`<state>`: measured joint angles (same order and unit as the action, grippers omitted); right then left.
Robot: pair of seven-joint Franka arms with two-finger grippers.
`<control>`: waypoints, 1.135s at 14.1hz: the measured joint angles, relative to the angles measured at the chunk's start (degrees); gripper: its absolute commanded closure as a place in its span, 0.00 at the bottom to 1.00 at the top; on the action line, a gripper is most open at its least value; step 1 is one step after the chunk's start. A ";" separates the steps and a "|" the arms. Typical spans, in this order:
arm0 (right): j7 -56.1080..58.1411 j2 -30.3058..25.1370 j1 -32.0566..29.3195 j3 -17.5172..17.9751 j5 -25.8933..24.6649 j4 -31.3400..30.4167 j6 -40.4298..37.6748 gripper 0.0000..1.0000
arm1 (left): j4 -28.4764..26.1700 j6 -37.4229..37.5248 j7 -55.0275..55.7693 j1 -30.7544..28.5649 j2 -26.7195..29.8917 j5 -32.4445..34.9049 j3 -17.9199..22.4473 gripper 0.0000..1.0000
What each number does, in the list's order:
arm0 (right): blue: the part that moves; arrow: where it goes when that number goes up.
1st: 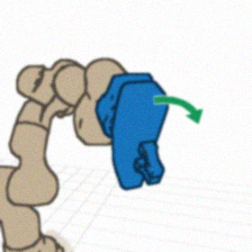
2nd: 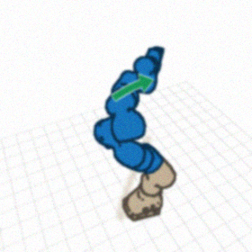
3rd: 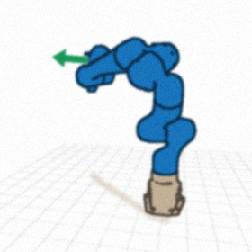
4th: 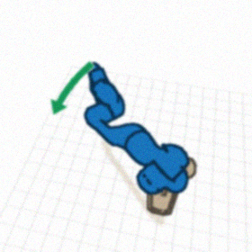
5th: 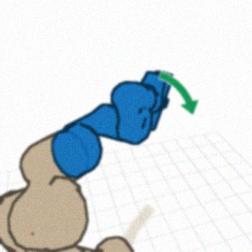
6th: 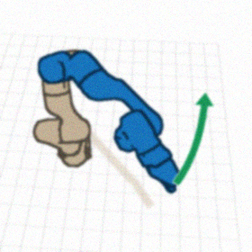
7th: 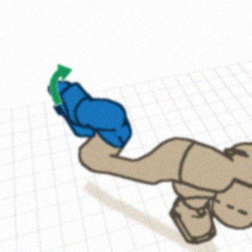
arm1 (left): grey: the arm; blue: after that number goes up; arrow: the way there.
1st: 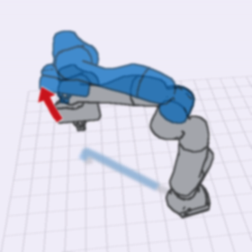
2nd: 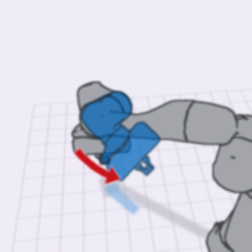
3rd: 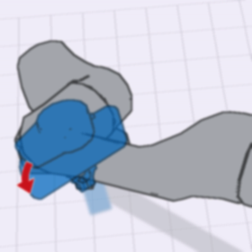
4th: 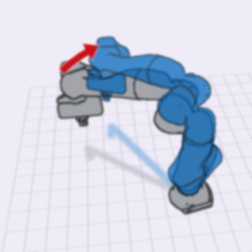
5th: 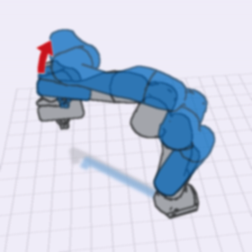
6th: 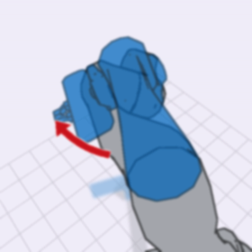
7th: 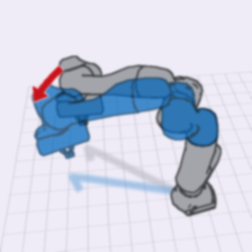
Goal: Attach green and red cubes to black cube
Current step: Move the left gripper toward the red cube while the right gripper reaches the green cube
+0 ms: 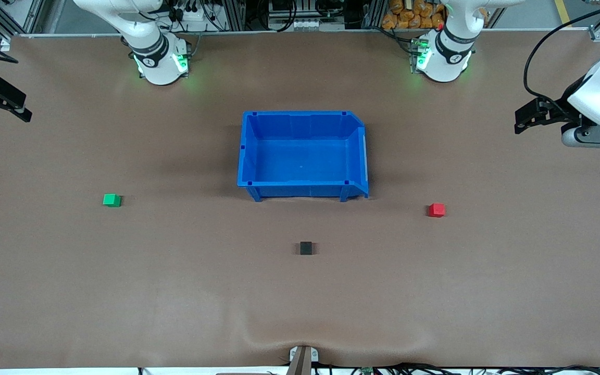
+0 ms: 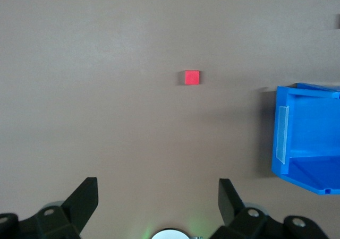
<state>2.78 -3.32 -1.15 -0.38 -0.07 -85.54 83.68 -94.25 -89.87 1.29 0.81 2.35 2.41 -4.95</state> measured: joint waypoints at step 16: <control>0.02 2.67 -0.28 -1.08 0.00 0.00 0.00 0.00 | -1.84 -0.14 -0.05 -0.94 -2.32 -0.08 -0.11 0.00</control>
<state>2.80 -0.65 -1.43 -1.46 -0.07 -85.54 83.68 -96.09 -90.01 1.25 -0.13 0.04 2.33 -5.05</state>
